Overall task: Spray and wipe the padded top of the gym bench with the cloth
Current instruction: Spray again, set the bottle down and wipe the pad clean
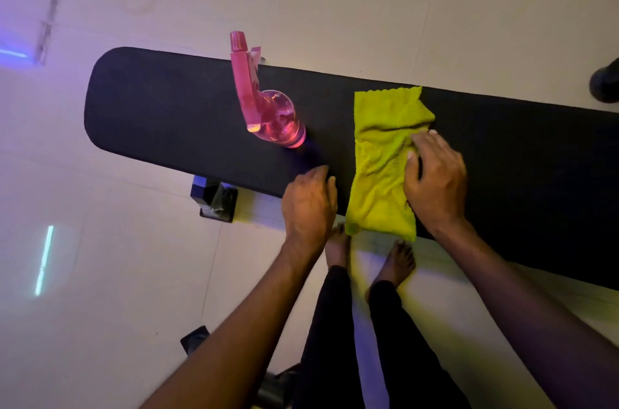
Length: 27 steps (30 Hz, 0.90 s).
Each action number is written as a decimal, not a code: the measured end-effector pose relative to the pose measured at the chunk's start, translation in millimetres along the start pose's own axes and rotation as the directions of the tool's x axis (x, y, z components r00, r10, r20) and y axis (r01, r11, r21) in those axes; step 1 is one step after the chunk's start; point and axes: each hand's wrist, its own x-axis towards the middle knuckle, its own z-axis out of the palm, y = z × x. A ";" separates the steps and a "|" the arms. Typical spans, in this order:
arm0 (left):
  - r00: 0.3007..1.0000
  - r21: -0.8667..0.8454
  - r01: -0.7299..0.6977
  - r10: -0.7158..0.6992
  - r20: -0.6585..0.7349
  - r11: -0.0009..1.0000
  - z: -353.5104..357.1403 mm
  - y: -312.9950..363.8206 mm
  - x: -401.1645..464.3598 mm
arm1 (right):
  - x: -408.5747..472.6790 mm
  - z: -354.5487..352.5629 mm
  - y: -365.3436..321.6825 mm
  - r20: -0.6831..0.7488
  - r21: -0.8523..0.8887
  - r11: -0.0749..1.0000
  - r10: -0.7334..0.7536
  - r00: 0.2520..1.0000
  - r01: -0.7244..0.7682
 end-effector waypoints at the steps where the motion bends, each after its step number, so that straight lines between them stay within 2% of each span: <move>1: 1.000 -0.026 0.003 -0.003 -0.001 1.000 -1.8 7.1 5.4 | -3.0 -5.0 1.6 -0.020 0.006 0.998 0.069 0.997 -0.069; 4: 0.996 -0.175 0.082 -0.072 0.059 0.981 -0.5 29.9 23.4 | -6.3 -11.4 0.6 0.019 0.019 0.965 0.262 0.965 -0.263; 8: 0.951 -0.304 0.302 -0.265 0.158 0.903 11.8 53.7 36.4 | -2.7 -6.0 -13.2 0.164 0.019 0.911 0.405 0.900 -0.413; 13: 0.902 -0.586 0.413 -0.403 0.156 0.697 16.6 52.5 37.0 | 9.9 1.0 -28.2 0.214 0.131 0.830 0.510 0.833 -0.542; 18: 0.863 -0.681 0.460 -0.467 0.192 0.570 16.8 24.7 22.7 | 9.8 4.9 -42.6 0.217 0.230 0.777 0.546 0.809 -0.586; 21: 0.849 -0.727 0.490 -0.452 0.274 0.480 17.9 16.2 21.3 | 8.3 9.1 -52.8 0.238 0.262 0.693 0.628 0.741 -0.672; 24: 0.853 -0.704 0.503 -0.422 0.308 0.502 18.3 12.5 26.0 | 11.9 13.2 -56.9 0.276 0.234 0.632 0.685 0.674 -0.739; 27: 0.854 -0.698 0.508 -0.397 0.335 0.504 17.1 11.3 29.5 | 14.0 14.7 -60.8 0.314 0.160 0.632 0.696 0.646 -0.758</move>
